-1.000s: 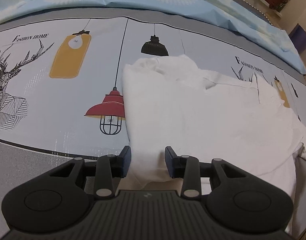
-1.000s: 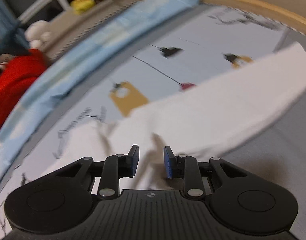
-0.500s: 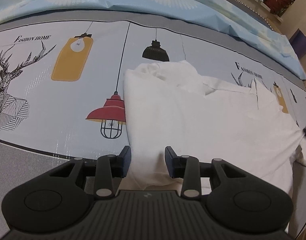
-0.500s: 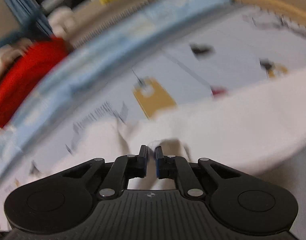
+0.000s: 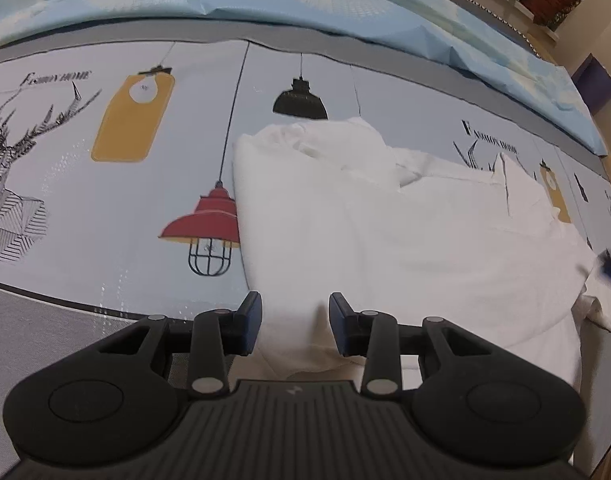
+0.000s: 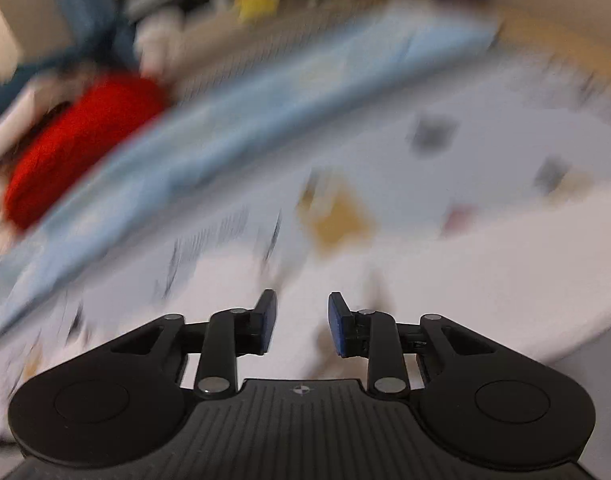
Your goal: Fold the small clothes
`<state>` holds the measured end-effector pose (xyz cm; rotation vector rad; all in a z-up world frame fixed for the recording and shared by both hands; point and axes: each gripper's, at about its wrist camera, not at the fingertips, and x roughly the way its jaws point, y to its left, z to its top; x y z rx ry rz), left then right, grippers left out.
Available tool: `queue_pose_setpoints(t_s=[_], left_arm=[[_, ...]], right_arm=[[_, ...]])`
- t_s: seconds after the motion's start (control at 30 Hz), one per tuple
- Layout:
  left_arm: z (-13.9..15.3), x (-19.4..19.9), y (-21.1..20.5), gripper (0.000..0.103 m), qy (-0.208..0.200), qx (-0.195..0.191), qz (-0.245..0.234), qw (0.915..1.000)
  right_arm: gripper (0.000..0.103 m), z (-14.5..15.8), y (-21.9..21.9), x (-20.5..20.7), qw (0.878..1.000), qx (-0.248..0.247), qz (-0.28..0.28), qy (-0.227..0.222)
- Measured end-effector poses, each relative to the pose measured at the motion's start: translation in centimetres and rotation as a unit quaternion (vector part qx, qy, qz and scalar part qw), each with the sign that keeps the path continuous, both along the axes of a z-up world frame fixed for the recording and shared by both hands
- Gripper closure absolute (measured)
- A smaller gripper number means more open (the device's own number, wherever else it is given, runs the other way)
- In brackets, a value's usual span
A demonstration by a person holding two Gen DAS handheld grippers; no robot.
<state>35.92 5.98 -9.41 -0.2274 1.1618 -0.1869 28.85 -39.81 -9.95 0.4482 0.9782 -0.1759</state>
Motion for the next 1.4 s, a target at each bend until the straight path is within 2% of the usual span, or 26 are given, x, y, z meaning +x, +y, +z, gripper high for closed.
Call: queue_pose_setpoints(t_s=[0.03,0.1,0.17,0.2,0.23,0.27,0.3,0.37,0.47,0.53,0.6,0.77,0.87,1.1,1.2,1.23,1.27,1.3,1.37,1.4], left_arm=[[-0.3,0.0,-0.2,0.062,0.003,0.004,-0.002,1.0000],[-1.0,0.0,-0.4,0.062,0.012,0.017,-0.005,0.9998],[-1.2,-0.1,-0.5,0.062,0.016,0.024,-0.003,0.9996],[-1.1,-0.1,-0.6,0.062,0.013,0.021,-0.004,0.9997],[-0.8,-0.1,-0.6,0.062,0.009,0.013,-0.005,0.9999],[-0.7,-0.2,-0.7,0.062,0.008,0.004,-0.005,0.9999],[-0.5,-0.2,-0.8,0.062,0.008,-0.006,-0.005,0.9999],[-0.6,-0.3,-1.2,0.062,0.009,-0.012,-0.009,0.9998],[-2.4,-0.2,-2.0,0.063,0.032,0.021,-0.021,0.9991],[-3.2,-0.2,-2.3,0.064,0.042,0.036,-0.026,0.9982],[-2.2,-0.2,-2.8,0.064,0.035,0.043,-0.024,0.9982],[2.8,-0.7,-4.0,0.062,-0.032,0.005,-0.032,0.9990],[4.6,-1.2,-5.4,0.062,-0.054,0.004,-0.052,0.9972],[4.6,-1.6,-6.1,0.061,-0.052,0.014,-0.062,0.9967],[4.3,-1.6,-5.2,0.061,-0.050,0.013,-0.055,0.9972],[4.4,-1.7,-5.0,0.061,-0.050,0.013,-0.055,0.9972],[4.4,-1.7,-4.9,0.061,-0.051,0.013,-0.055,0.9971],[4.4,-1.7,-4.7,0.061,-0.052,0.012,-0.054,0.9971],[4.5,-1.6,-4.3,0.061,-0.052,0.012,-0.051,0.9973],[4.5,-1.6,-4.0,0.061,-0.053,0.012,-0.049,0.9973]], right_arm=[[0.073,-1.1,-0.1,0.0,0.999,-0.024,-0.016,0.042],[0.073,-1.0,-1.1,-0.9,0.998,0.010,-0.055,0.017],[0.072,0.6,-0.8,-1.1,0.999,0.006,-0.044,-0.022],[0.072,1.0,-0.5,-1.0,0.999,-0.003,-0.030,-0.026],[0.069,0.9,-0.5,-0.8,1.000,-0.011,-0.023,-0.011],[0.069,0.6,-0.8,-0.8,0.999,-0.020,-0.034,0.021],[0.069,0.6,-1.5,-1.2,0.998,-0.011,-0.058,0.031],[0.069,1.5,-3.8,-2.1,0.993,0.037,-0.112,0.008],[0.069,3.6,-6.5,-3.6,0.987,0.005,-0.158,-0.039],[0.069,4.4,-9.2,-4.9,0.978,-0.010,-0.198,-0.058],[0.069,4.3,-12.4,-6.3,0.966,-0.009,-0.250,-0.061],[0.068,2.4,-19.9,-10.8,0.929,0.005,-0.368,-0.034],[0.068,0.6,-22.9,-12.6,0.908,0.014,-0.418,-0.025],[0.069,-1.8,-28.1,-15.6,0.875,0.064,-0.478,-0.049],[0.069,-1.9,-28.6,-15.5,0.874,0.052,-0.478,-0.069],[0.077,-2.0,-28.8,-15.5,0.874,0.053,-0.477,-0.077],[0.095,-2.3,-28.9,-15.5,0.873,0.055,-0.477,-0.084],[0.102,-2.2,-28.8,-15.5,0.872,0.050,-0.480,-0.085],[0.102,-1.2,-27.8,-15.0,0.868,0.009,-0.487,-0.093],[0.103,0.0,-26.5,-14.3,0.873,-0.024,-0.475,-0.105]])
